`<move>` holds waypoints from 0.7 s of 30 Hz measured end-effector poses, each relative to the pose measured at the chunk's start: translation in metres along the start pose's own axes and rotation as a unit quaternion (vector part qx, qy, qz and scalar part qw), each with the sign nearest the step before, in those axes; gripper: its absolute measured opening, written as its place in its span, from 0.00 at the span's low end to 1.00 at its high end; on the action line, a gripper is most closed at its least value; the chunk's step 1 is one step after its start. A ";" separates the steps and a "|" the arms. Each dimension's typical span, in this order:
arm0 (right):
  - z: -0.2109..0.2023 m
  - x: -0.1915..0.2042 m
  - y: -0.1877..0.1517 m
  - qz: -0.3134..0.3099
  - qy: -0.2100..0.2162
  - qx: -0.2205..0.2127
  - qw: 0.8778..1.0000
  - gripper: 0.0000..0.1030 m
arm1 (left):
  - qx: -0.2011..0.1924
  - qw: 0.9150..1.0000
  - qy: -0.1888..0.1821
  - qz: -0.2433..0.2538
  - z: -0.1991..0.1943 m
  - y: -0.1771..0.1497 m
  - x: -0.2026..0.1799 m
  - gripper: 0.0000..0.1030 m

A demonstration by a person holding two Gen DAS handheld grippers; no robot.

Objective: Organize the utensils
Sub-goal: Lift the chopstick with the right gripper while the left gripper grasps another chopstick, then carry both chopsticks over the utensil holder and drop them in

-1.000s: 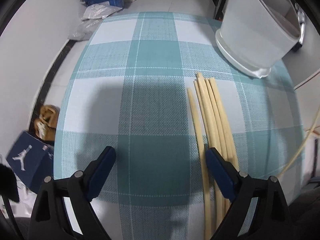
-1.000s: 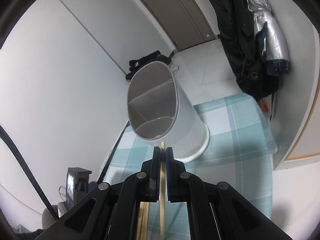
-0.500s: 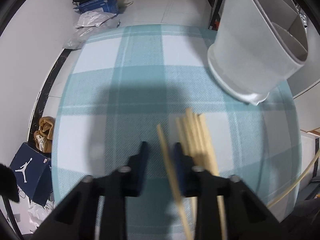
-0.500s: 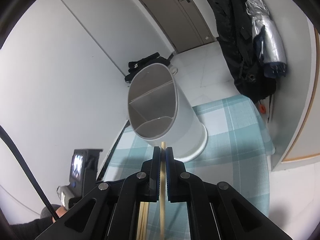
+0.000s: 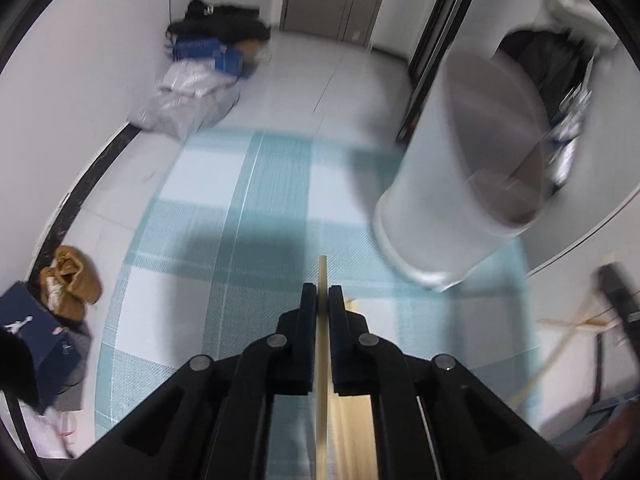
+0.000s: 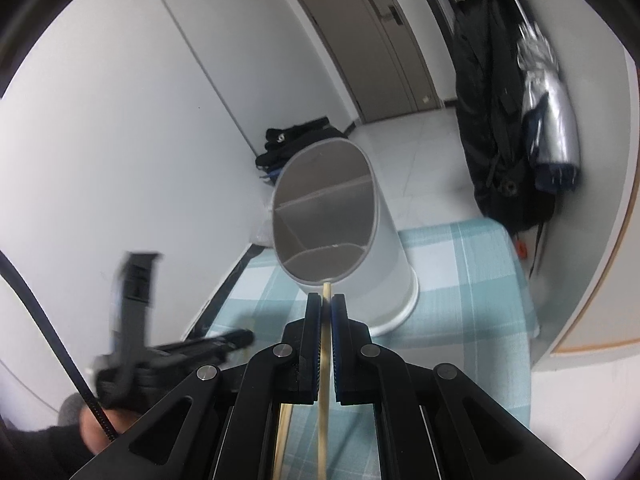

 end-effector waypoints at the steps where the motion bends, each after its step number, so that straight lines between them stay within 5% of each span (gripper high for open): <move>1: -0.002 0.003 0.000 -0.006 -0.002 -0.006 1.000 0.04 | -0.022 1.000 -0.010 0.001 -0.015 0.000 -0.001 0.02; 7: -0.022 0.025 -0.005 -0.046 -0.024 -0.061 0.997 0.04 | -0.081 0.995 -0.044 0.023 -0.054 0.001 -0.021 0.02; 21: -0.037 0.039 0.016 -0.051 -0.048 -0.101 0.992 0.04 | -0.109 0.987 -0.090 0.077 -0.082 0.021 -0.053 0.02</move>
Point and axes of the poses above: each gripper's, at about its wrist camera, not at the fingertips, and z roughly the way its jaws point, x to its left, y to its top, the point moved 4 cm from there along z, roughly the way its jaws point, and after that the axes turned 4 degrees about x, right-handed, at the moved point
